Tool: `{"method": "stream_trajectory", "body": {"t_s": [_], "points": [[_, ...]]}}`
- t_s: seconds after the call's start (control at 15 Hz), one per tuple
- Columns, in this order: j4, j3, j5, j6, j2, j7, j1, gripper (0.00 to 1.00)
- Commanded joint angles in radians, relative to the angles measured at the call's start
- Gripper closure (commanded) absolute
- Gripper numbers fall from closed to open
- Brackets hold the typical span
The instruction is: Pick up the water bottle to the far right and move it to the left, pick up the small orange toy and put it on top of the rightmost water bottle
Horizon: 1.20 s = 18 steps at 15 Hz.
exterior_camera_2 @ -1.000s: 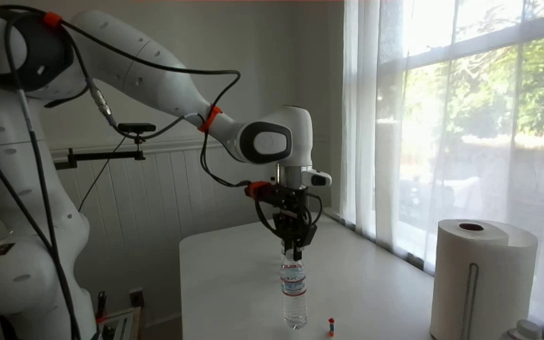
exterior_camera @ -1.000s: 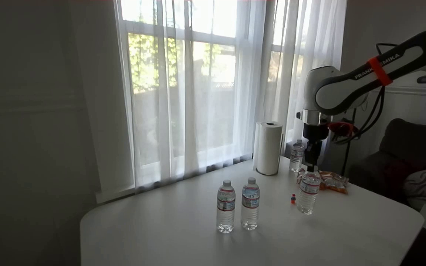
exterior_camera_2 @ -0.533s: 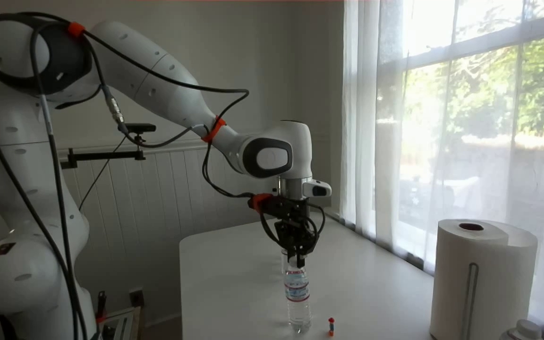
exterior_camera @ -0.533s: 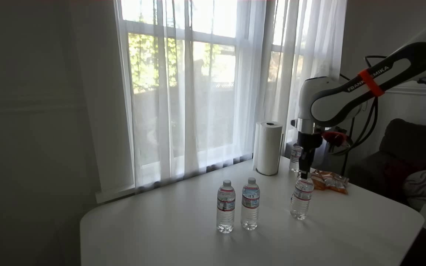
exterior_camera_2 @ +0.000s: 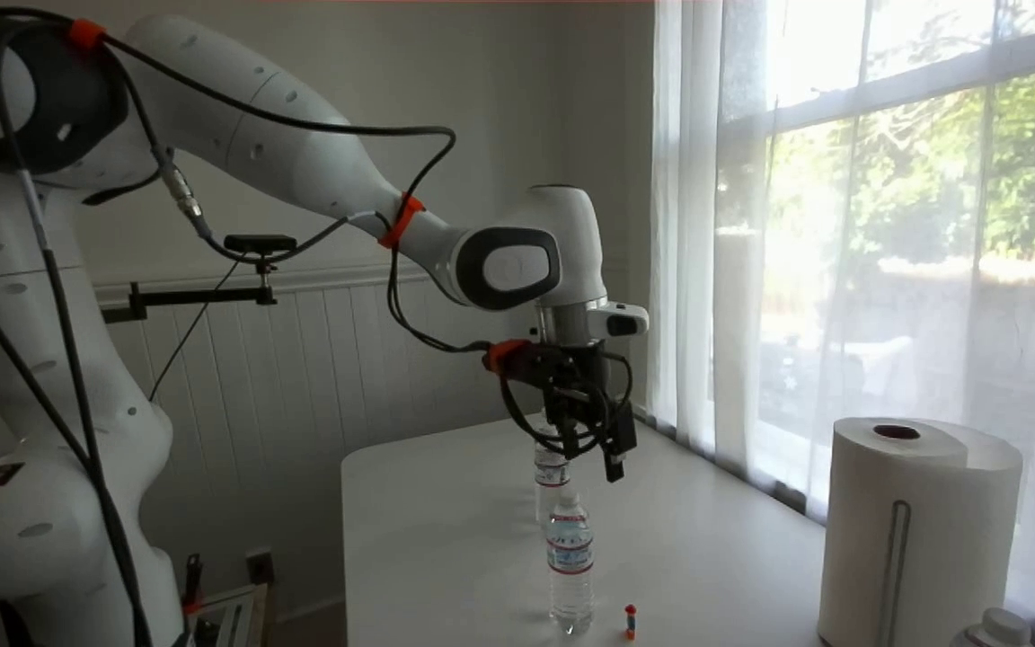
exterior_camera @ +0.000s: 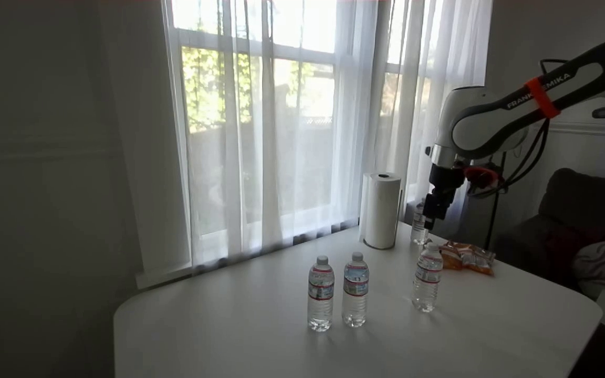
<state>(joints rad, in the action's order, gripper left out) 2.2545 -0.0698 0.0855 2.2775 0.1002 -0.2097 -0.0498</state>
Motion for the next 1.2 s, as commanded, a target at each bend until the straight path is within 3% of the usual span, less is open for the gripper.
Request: {"method": "stream_trajectory", "body": {"t_s": [0.0, 0.53, 1.13], "points": [[-0.018, -0.021, -0.002, 0.014, -0.017, 0.126, -0.035, 0.00], [-0.060, -0.032, 0.023, 0.023, -0.185, 0.417, -0.059, 0.00], [-0.228, -0.032, -0.081, -0.040, -0.399, 0.398, -0.063, 0.00]]}}
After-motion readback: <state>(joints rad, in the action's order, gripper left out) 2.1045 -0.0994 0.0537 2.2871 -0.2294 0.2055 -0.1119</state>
